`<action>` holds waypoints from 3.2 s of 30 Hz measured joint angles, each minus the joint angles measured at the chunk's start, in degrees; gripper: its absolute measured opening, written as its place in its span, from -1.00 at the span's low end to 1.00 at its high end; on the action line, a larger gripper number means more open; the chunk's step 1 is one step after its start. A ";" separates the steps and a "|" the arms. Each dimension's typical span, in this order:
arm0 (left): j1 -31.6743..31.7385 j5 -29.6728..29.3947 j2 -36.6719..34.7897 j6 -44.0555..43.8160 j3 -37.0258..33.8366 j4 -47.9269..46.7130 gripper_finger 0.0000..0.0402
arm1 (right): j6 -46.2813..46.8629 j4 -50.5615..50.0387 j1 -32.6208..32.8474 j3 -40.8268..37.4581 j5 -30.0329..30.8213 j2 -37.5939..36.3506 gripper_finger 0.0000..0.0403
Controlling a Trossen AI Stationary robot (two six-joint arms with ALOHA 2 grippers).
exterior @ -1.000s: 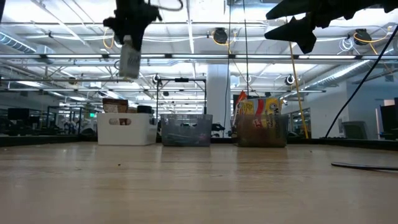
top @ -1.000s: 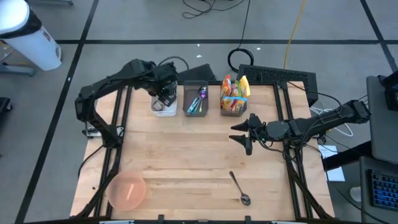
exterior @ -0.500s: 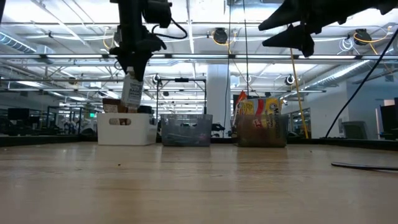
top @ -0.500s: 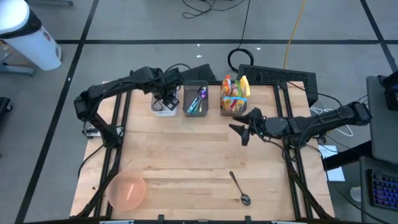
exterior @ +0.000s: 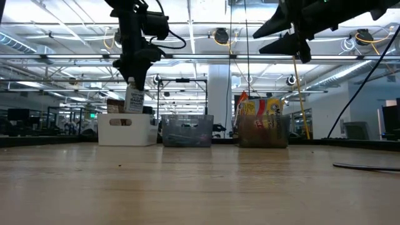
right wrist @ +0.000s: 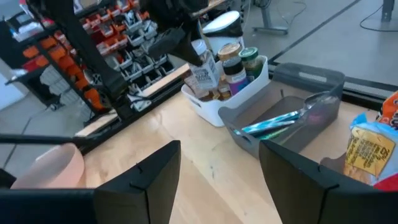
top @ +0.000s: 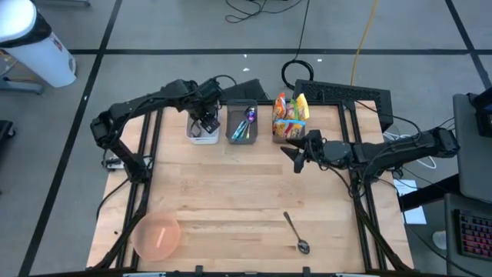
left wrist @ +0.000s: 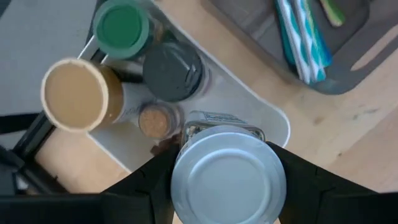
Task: Pick & Place Food Item
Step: Put the white seasoning bottle into the white bin
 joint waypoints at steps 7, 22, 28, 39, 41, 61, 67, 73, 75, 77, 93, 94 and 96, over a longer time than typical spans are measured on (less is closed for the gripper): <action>0.47 3.64 0.00 2.19 -1.85 2.89 0.02 | -0.13 1.49 -1.87 0.00 -0.42 1.54 0.04; 0.45 6.87 0.00 -0.40 -9.90 11.00 0.02 | -1.81 1.56 -2.65 0.00 -0.63 1.76 0.04; 0.44 7.31 0.00 -1.39 -11.74 13.12 0.02 | -1.86 1.49 -2.65 0.00 -0.66 1.76 0.04; 0.82 6.49 0.00 -1.81 -11.78 14.00 0.02 | -1.88 1.43 -2.63 0.00 -0.68 1.76 0.04; 0.85 6.27 0.00 -1.84 -11.78 14.21 0.02 | -1.86 1.42 -2.63 0.00 -0.68 1.76 0.04; 2.88 5.63 0.00 -2.26 -13.41 18.15 0.02 | -1.86 1.38 -2.63 0.00 -0.70 1.74 0.04; 2.90 6.95 0.02 -2.55 -16.96 18.53 0.02 | -1.86 1.38 -2.63 0.00 -0.70 1.76 0.04; 2.90 8.40 -0.26 -3.92 -18.60 20.35 0.02 | -1.86 1.38 -2.63 0.00 -0.70 1.76 0.04; 2.86 8.39 -0.24 -3.97 -18.61 20.52 0.02 | -1.86 1.32 -2.62 0.00 -0.66 1.75 0.04; 2.86 8.38 -0.22 -3.97 -18.66 20.80 0.02 | -1.75 1.25 -2.61 0.00 -0.66 1.76 0.04; 2.84 8.82 0.12 -4.22 -19.00 20.98 0.38 | -1.70 0.66 -2.63 0.00 -0.68 1.76 0.04; 2.85 8.81 0.14 -4.25 -18.99 21.07 0.41 | -1.70 0.66 -2.61 0.00 -0.68 1.74 0.04; 2.86 8.66 0.31 -4.33 -19.01 21.04 0.44 | -1.70 0.66 -2.63 0.00 -0.70 1.76 0.04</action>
